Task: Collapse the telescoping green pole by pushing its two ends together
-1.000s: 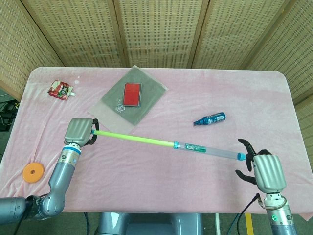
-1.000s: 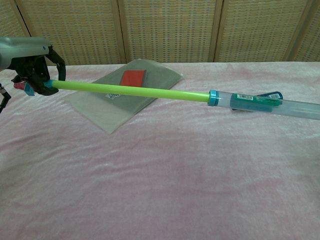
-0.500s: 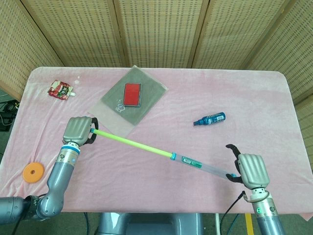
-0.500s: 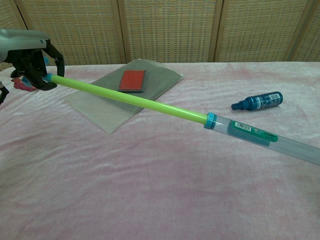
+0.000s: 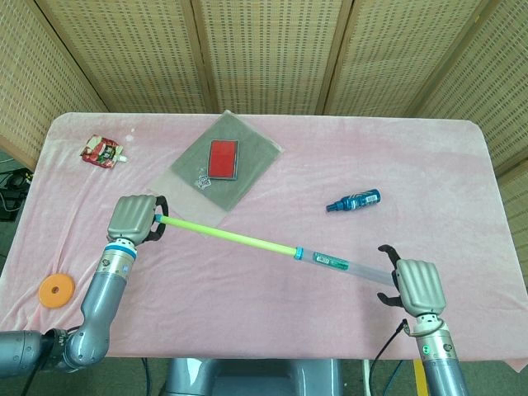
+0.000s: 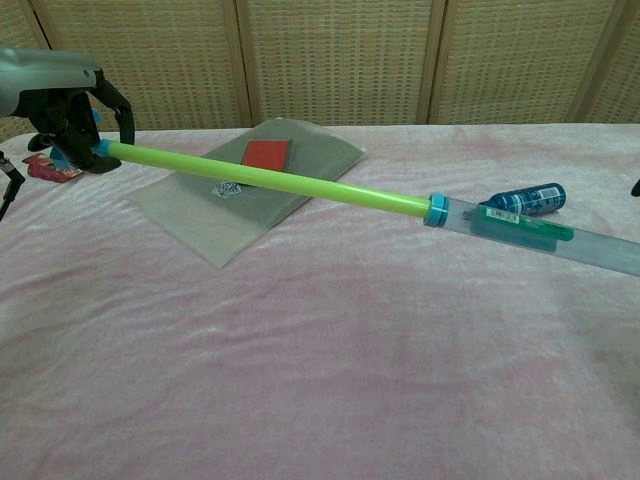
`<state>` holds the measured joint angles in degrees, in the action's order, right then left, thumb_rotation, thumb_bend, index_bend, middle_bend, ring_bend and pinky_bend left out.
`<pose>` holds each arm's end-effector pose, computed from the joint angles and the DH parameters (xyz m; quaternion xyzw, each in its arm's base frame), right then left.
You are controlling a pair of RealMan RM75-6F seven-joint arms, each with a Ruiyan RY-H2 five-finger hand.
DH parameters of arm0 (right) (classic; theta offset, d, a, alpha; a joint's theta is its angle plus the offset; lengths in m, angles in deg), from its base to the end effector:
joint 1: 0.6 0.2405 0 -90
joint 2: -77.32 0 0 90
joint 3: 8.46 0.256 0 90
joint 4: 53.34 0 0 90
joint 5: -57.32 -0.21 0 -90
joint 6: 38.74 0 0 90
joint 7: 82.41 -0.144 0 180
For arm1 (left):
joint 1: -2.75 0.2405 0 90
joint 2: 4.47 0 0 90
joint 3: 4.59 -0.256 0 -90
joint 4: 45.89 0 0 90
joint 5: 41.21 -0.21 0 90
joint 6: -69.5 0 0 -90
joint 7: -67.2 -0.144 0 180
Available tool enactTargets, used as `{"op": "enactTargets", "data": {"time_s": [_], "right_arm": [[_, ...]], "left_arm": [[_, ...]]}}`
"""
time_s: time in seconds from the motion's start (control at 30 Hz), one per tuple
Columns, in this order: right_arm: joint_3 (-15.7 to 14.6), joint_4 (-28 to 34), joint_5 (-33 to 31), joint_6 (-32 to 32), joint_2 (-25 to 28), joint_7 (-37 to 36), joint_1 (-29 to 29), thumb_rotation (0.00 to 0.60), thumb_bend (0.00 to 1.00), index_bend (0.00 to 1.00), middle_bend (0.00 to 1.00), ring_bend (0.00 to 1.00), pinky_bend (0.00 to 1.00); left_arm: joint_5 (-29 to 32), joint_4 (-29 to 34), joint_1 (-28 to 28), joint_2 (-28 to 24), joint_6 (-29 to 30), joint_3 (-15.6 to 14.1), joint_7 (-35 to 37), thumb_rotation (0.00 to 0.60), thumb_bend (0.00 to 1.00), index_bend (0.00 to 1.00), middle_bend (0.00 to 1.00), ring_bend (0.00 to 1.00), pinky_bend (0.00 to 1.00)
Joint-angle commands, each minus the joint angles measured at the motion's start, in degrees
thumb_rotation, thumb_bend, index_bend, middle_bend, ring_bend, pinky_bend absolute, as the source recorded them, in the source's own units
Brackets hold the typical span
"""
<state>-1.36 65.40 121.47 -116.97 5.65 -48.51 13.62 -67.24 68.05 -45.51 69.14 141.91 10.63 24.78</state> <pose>-0.2087 -0.2133 0.0911 0.6076 -0.4654 0.3314 0.5517 -0.1193 0.3322 0.0699 -0.6573 -0.4592 -0.2943 0.5201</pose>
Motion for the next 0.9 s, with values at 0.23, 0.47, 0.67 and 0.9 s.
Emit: {"op": "enactTargets", "data": {"time_s": [0.23,0.47,0.67,0.9], "right_arm": [[-0.1,-2.3,-2.1,-0.2,-1.7,-0.5,0.3,0.6,0.28,0.33,1.0,1.0,0.94],[1.3,-6.8,-3.7,-0.9,-3.7,-1.4,1.1,0.6,0.29,0.43,1.0,1.0,0.94],[2.6,-11.0,-3.4,-2.6,-6.1,-2.8,1.3,0.6,0.32,0.53,1.0,1.0,0.94],[3.6,-12.5,-2.2,-4.6,-7.4,-3.5,1.5,0.6,0.35,0.62,1.0,1.0,0.94]], "left_arm": [[1.0,1.9,-0.5,-0.5,1.0,0.7,0.7,0.6,0.76,0.85,0.92,0.82,0.75],[0.2,3.1,-0.3,-1.7,0.7,0.2,1.8,0.6,0.76,0.85,0.92,0.82,0.75],[-0.3,3.9,0.1,-3.2,0.0,-0.3,3.0,0.6,0.76,0.85,0.92,0.82,0.75],[-0.6,4.3,0.1,-4.2,-0.6,-0.9,3.9,0.6,0.76,0.85,0.92,0.82,0.75]]}}
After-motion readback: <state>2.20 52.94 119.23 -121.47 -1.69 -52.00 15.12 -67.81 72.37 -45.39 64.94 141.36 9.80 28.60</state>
